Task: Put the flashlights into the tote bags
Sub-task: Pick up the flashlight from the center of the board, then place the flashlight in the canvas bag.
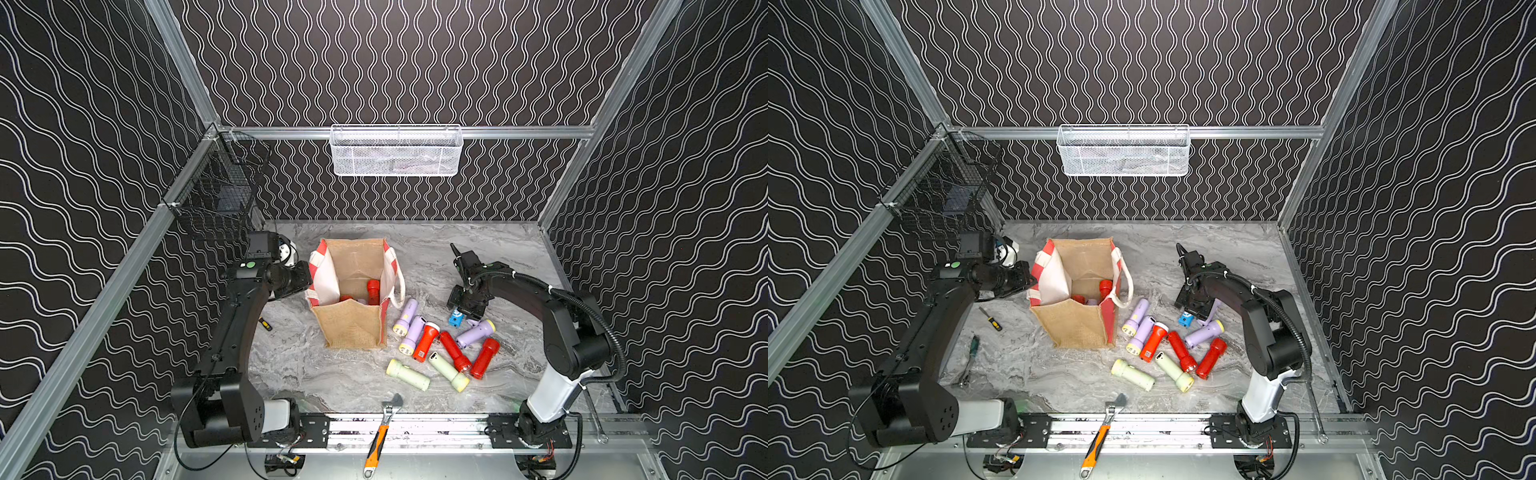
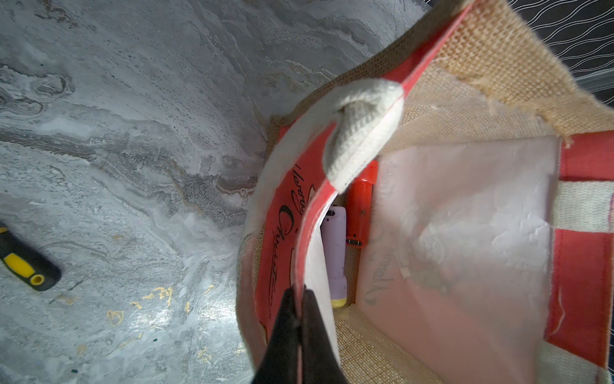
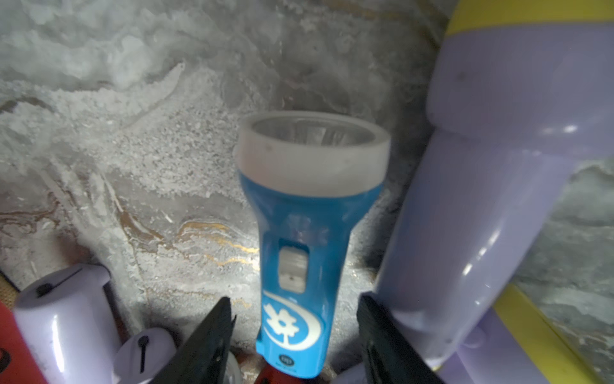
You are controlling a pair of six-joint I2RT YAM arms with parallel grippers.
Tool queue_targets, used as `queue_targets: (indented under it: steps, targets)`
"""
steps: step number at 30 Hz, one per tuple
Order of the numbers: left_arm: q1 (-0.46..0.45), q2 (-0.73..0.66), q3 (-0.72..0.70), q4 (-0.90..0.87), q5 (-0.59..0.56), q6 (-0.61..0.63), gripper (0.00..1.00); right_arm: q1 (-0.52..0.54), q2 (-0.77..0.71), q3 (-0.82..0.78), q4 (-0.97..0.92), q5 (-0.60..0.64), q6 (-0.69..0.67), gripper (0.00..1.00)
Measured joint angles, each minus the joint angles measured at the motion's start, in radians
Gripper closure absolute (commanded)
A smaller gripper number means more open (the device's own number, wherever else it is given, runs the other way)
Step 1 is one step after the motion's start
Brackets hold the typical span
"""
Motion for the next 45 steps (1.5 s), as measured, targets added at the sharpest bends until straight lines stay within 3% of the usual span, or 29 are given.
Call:
queue_targets:
  steps: [20, 26, 31, 38, 45]
  targets:
    - [0.000, 0.002, -0.001, 0.000, 0.000, 0.000, 0.96, 0.003, 0.080, 0.018, 0.027, -0.014, -0.004, 0.56]
    - [0.000, -0.001, -0.001, 0.000, 0.000, 0.000, 0.96, 0.004, 0.079, 0.019, 0.028, -0.015, -0.005, 0.74]
    - [0.000, -0.010, -0.001, 0.000, 0.000, 0.000, 0.96, 0.009, 0.063, 0.063, 0.004, -0.005, -0.016, 0.79]
    - [0.000, -0.017, -0.001, 0.000, 0.001, 0.000, 0.96, 0.073, -0.002, 0.276, -0.082, 0.054, -0.064, 0.79]
    - [0.000, -0.017, -0.001, 0.000, 0.002, 0.000, 0.96, 0.240, 0.064, 0.720, -0.165, 0.132, -0.156, 0.79]
